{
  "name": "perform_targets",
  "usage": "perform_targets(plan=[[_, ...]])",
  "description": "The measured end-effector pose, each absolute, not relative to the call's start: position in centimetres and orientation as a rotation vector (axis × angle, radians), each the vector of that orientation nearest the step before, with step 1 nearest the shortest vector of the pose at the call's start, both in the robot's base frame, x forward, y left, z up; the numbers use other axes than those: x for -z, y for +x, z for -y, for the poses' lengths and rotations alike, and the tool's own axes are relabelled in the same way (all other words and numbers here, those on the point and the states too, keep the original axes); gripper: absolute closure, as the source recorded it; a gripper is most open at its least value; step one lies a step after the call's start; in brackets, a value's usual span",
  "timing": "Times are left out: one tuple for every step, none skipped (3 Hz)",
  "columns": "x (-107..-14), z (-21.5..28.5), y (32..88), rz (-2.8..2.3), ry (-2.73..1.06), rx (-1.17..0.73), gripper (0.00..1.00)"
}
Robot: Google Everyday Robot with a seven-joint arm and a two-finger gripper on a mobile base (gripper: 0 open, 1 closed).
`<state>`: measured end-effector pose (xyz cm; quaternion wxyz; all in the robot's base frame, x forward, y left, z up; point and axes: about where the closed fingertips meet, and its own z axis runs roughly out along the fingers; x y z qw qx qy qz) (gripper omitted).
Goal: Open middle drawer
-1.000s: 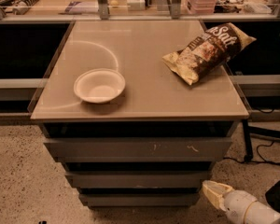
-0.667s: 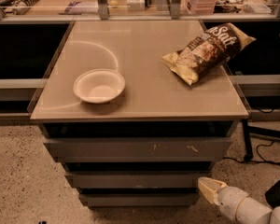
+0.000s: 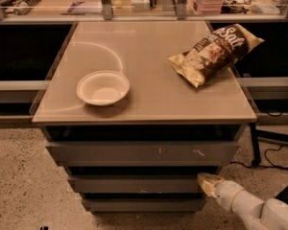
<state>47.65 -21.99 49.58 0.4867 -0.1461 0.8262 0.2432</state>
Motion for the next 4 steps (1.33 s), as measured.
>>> perform_targets(plan=[[-49.0,21.8,50.3,-1.993,-0.344,-0.585,1.0],[-48.0,21.5,52.2,-1.996,-0.333,-0.587,1.0],[-46.5,21.1,53.6,-2.024,-0.332,-0.572,1.0],[-44.6,20.3,54.3,-2.075,-0.359,-0.523,1.0]])
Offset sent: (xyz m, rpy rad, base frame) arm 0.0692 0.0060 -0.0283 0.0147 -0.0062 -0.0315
